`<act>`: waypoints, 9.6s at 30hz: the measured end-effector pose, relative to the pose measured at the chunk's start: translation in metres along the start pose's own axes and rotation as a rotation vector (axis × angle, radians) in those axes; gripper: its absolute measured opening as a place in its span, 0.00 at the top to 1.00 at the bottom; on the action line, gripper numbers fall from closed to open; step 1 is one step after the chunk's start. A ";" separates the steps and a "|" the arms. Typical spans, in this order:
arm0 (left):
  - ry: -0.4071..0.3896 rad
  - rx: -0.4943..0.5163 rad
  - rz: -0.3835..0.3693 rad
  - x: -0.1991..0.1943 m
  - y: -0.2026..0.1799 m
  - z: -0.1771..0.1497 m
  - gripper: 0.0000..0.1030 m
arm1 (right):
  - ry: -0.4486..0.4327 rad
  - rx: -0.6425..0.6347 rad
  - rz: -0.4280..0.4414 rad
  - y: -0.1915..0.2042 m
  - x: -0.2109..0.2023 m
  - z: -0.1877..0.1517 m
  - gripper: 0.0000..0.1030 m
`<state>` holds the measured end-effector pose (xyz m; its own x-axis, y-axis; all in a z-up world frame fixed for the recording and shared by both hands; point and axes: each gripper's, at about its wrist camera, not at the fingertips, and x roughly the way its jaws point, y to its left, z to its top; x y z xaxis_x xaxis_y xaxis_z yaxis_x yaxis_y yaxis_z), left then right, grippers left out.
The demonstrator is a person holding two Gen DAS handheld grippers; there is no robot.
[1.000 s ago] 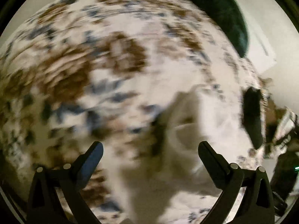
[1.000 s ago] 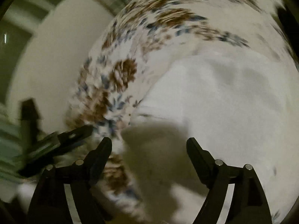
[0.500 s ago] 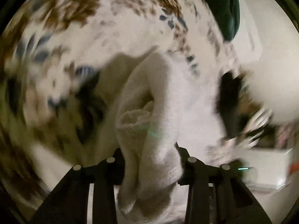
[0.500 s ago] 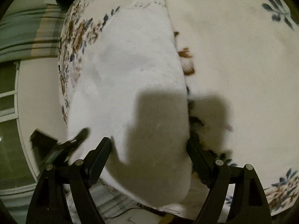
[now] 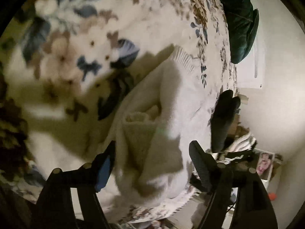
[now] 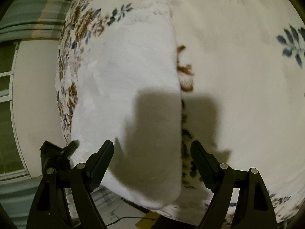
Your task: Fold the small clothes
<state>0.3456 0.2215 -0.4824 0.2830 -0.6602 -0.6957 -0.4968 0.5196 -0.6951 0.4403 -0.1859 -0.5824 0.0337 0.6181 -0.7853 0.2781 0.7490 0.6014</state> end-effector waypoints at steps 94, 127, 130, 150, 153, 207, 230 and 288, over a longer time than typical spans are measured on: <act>-0.098 0.528 0.127 0.078 -0.112 0.054 0.33 | -0.211 0.028 -0.155 -0.057 -0.039 0.048 0.77; -0.153 0.357 0.269 0.044 -0.065 -0.023 0.14 | -0.071 -0.066 -0.079 -0.069 -0.027 0.029 0.86; -0.122 0.317 0.275 0.056 -0.050 -0.030 0.14 | -0.138 -0.057 -0.161 -0.069 -0.035 0.025 0.94; -0.177 0.393 0.223 0.068 -0.058 0.018 0.71 | -0.155 -0.137 -0.133 -0.024 -0.033 0.074 0.54; -0.172 0.372 0.201 0.059 -0.051 0.020 0.70 | -0.161 -0.199 -0.140 0.001 -0.029 0.084 0.54; -0.232 0.309 0.052 0.016 -0.076 0.024 0.02 | -0.149 -0.171 -0.054 0.018 -0.022 0.068 0.06; -0.004 0.183 0.019 0.088 -0.021 -0.004 0.00 | -0.221 0.389 0.254 -0.130 0.022 -0.091 0.00; 0.046 0.836 -0.329 0.243 -0.514 -0.015 0.59 | -0.892 0.193 0.438 -0.109 -0.326 0.135 0.73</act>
<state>0.6573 -0.2142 -0.2918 0.2638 -0.8570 -0.4427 0.3684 0.5137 -0.7749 0.5287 -0.5016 -0.4117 0.8530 0.3666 -0.3716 0.2167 0.3990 0.8910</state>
